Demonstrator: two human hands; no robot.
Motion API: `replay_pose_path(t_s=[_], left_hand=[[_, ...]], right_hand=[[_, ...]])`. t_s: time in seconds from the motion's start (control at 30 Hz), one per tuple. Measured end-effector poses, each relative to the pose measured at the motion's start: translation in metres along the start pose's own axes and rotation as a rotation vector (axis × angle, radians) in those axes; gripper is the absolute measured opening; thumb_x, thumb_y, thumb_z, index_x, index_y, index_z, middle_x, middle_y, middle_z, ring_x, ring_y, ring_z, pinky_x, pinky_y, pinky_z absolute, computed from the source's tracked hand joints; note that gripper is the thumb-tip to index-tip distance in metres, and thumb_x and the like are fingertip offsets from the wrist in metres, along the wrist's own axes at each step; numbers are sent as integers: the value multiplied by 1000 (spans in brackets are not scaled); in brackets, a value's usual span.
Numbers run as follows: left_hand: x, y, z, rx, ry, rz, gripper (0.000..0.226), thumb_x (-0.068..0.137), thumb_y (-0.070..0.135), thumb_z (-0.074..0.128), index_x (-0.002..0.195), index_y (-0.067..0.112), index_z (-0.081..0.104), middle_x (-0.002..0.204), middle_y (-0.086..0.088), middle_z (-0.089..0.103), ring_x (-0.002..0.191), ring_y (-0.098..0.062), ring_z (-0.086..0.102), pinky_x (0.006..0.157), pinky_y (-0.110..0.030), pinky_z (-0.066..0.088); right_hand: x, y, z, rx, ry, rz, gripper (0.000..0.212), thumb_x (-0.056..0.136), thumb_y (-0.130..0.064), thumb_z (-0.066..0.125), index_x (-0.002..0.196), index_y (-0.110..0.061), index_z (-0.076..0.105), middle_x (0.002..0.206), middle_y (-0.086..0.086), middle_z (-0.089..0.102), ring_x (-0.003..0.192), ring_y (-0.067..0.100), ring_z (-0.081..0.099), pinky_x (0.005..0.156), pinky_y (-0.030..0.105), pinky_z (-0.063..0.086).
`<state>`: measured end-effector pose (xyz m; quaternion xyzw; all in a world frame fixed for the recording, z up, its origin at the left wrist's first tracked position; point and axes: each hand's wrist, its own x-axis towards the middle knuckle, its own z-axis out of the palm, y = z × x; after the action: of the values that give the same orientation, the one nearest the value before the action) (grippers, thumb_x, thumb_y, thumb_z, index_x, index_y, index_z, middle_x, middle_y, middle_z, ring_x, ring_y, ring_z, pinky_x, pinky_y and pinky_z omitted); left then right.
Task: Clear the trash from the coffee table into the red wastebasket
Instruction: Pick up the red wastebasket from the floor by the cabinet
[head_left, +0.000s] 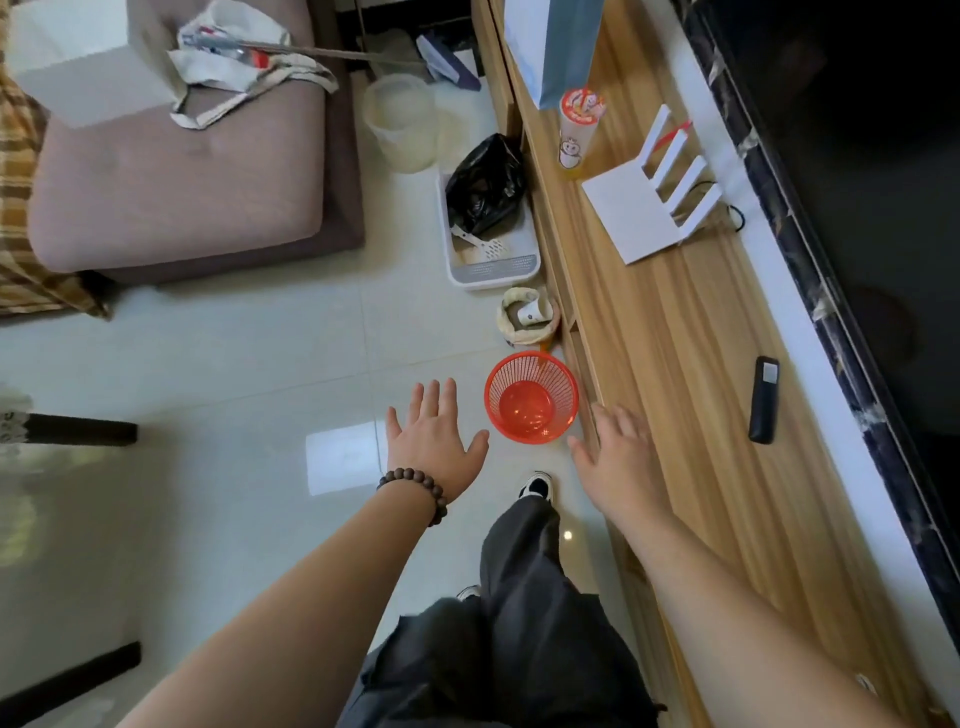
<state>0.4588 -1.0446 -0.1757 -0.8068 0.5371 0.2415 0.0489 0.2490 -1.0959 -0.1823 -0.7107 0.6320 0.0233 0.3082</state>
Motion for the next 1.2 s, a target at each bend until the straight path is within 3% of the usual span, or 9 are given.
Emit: replay_pose_path(t_s=[0.23,0.43,0.6,0.73,0.83,0.93,1.03,1.2], left_hand=[[118,17,45,16,-89,-3,81,87,63,28,151,20,4,161,-3,10,147,-22,3,114,-50,2],[222,5,148,-58,-273,-89,84,86,62,42,151,21,8,160,-2,14,146,-23,11,114,-49,14],[299,-15,236,-157,-288,-180,94,82,55,57,151,18,5,159,-5,17,143,-25,23,110,-47,30],[343,-21,289,-316,-301,-266,100,80,39,69,151,18,3,158,-8,17,140,-27,29,106,-45,38],[364,-22,315,-389,-348,-309,95,80,31,70,150,16,7,151,-12,31,127,-29,45,86,-37,49],[372,-23,322,-428,-384,-238,72,82,28,66,142,16,28,129,-12,52,94,-22,57,61,-22,47],[367,-27,297,-401,-319,-194,62,82,30,63,137,18,36,121,-12,53,93,-24,59,68,-29,51],[327,-31,199,-397,-175,-139,57,86,34,59,138,20,39,123,-11,51,99,-26,59,71,-29,44]], right_hand=[[99,22,46,-7,-116,79,61,94,-45,42,147,-21,23,156,6,24,143,26,23,114,43,29],[184,64,136,71,-205,243,65,92,-44,47,148,-26,19,157,3,22,141,27,28,108,46,38],[253,108,217,193,-209,324,72,87,-43,58,146,-25,21,151,5,33,136,28,36,106,51,40],[294,130,267,309,-170,434,92,81,-31,69,148,-29,5,151,9,29,134,32,38,100,56,44],[313,141,293,379,-150,542,93,82,-21,69,149,-27,5,148,12,33,130,34,42,98,54,45],[322,144,303,404,-83,546,73,84,-13,65,145,-22,25,139,11,46,125,31,49,95,52,49],[313,132,290,386,-20,517,61,86,-11,62,139,-23,36,133,8,50,120,28,53,92,43,51],[274,83,218,367,70,395,51,88,-14,61,133,-29,43,128,3,49,116,22,54,90,38,47]])
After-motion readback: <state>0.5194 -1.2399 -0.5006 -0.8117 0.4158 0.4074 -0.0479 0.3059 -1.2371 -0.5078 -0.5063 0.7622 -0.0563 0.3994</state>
